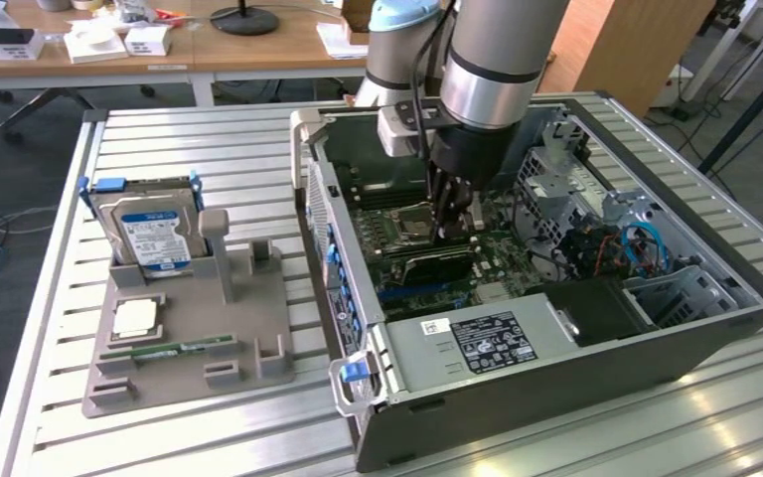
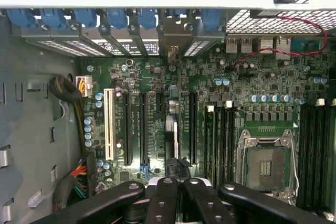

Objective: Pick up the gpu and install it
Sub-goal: 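Press down on the gpu until it lock into place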

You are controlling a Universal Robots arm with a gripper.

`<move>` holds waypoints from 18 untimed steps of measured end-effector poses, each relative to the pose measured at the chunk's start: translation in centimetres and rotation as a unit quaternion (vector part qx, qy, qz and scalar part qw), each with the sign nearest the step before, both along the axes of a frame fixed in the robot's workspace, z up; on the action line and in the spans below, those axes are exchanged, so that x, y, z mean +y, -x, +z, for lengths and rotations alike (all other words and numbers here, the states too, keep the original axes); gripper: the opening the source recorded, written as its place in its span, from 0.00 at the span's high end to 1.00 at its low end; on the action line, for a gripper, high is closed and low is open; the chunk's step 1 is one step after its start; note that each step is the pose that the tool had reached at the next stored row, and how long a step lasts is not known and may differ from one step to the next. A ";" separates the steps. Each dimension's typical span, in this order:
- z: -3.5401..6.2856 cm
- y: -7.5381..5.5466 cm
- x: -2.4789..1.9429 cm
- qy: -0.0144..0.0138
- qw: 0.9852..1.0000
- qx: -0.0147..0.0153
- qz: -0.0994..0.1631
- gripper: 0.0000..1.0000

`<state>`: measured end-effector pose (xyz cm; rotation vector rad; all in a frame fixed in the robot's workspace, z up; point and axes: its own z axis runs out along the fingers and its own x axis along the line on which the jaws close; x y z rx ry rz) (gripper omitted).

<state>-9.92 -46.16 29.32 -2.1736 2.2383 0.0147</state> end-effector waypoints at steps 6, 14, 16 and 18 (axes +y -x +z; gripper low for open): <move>-0.05 0.4 0.01 0.000 1.000 0.000 0.000 0.90; -0.95 0.5 0.00 0.000 1.000 0.000 0.000 0.90; -0.94 0.4 0.00 0.000 1.000 0.000 0.000 0.90; -0.95 0.5 0.05 0.000 1.000 0.000 0.000 0.90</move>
